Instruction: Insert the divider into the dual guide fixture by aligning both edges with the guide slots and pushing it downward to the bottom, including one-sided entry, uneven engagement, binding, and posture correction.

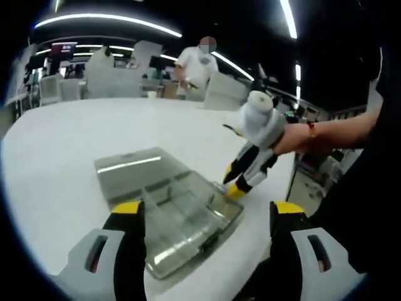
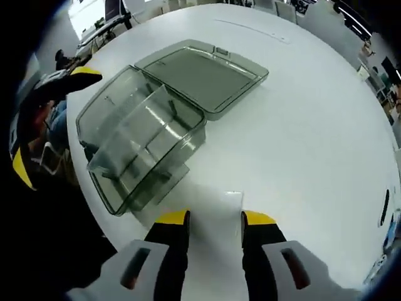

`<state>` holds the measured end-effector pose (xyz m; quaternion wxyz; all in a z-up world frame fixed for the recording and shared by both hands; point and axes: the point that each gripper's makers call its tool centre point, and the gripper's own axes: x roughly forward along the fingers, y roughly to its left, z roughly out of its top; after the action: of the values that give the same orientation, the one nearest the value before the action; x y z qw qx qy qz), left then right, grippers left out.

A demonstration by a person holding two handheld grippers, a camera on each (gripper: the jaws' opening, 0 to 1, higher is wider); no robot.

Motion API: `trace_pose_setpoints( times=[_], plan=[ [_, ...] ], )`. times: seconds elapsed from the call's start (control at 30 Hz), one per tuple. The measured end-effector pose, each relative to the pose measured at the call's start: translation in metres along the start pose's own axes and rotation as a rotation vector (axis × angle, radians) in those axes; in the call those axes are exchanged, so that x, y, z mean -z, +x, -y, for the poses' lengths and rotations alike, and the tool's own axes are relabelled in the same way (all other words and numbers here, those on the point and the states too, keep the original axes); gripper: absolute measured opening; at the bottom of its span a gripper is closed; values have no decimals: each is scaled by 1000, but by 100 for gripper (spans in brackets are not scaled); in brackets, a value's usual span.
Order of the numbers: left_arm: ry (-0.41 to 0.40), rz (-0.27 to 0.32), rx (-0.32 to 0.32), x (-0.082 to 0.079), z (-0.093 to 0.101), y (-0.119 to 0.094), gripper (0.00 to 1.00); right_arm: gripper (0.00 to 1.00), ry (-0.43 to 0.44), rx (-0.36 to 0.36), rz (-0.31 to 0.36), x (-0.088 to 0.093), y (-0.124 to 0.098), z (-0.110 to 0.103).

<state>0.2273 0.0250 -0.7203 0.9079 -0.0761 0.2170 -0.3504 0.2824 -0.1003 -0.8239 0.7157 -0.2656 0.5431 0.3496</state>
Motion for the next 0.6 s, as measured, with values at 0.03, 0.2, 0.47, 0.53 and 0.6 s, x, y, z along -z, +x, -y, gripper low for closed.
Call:
trace_pose_setpoints(
  times=[0.03,0.2,0.47,0.53,0.6],
  plan=[
    [-4,2,-2,1,0,0,80,29,1,-1,-6,0,0,0],
    [-8,-13,-10,5,0,1,79,27,66,8,-53,-1,2,3],
    [12,-7,8,-2,6,5,79,25,61,11,-10,1,-1,1],
    [15,-5,11,-3,7,5,79,25,99,-5,0,3,-3,-1],
    [24,-13,13,-2,8,6,79,25,117,-3,35,0,-6,-1]
  ],
)
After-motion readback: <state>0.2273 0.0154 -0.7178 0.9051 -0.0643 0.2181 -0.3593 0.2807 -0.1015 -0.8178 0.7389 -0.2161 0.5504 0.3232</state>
